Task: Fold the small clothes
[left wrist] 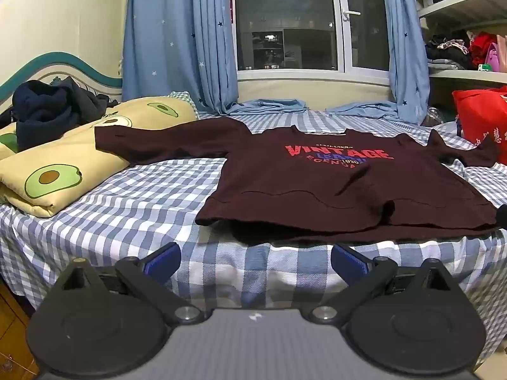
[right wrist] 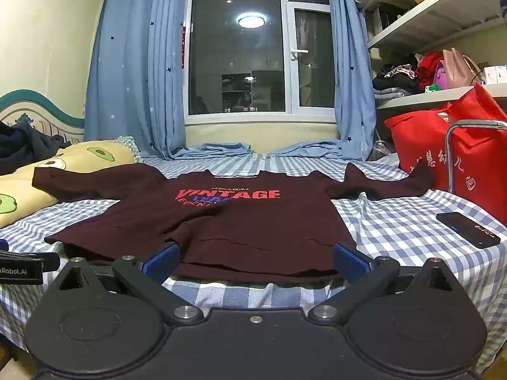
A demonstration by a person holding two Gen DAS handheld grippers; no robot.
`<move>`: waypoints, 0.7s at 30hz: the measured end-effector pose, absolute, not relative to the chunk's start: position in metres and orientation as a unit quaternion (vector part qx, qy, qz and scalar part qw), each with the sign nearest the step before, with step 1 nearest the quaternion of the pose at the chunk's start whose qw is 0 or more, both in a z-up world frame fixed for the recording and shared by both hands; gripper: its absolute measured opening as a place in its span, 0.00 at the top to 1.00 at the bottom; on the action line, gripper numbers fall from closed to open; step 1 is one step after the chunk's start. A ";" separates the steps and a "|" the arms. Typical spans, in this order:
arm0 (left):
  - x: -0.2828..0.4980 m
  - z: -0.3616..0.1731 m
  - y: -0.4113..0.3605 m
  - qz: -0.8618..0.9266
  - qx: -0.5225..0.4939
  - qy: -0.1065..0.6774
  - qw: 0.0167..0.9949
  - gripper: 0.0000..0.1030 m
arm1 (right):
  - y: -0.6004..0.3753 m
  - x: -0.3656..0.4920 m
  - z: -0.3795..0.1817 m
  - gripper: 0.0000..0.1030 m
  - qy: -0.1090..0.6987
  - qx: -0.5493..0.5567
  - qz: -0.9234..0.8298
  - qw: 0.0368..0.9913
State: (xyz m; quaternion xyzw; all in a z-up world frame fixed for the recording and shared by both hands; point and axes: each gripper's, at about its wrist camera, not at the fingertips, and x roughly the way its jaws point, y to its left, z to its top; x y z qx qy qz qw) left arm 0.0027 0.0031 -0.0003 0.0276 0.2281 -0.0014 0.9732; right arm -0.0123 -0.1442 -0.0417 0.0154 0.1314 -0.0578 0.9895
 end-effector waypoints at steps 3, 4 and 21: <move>0.003 0.000 0.004 -0.001 0.027 0.228 0.973 0.01 | -0.142 -0.015 -0.042 0.00 0.131 0.016 -0.058 0.990; 0.003 0.000 0.004 -0.001 0.027 0.228 0.973 0.01 | -0.142 -0.015 -0.042 0.00 0.131 0.016 -0.058 0.990; 0.004 -0.001 0.007 0.002 0.024 0.229 0.973 0.01 | -0.143 -0.013 -0.043 0.00 0.131 0.017 -0.059 0.989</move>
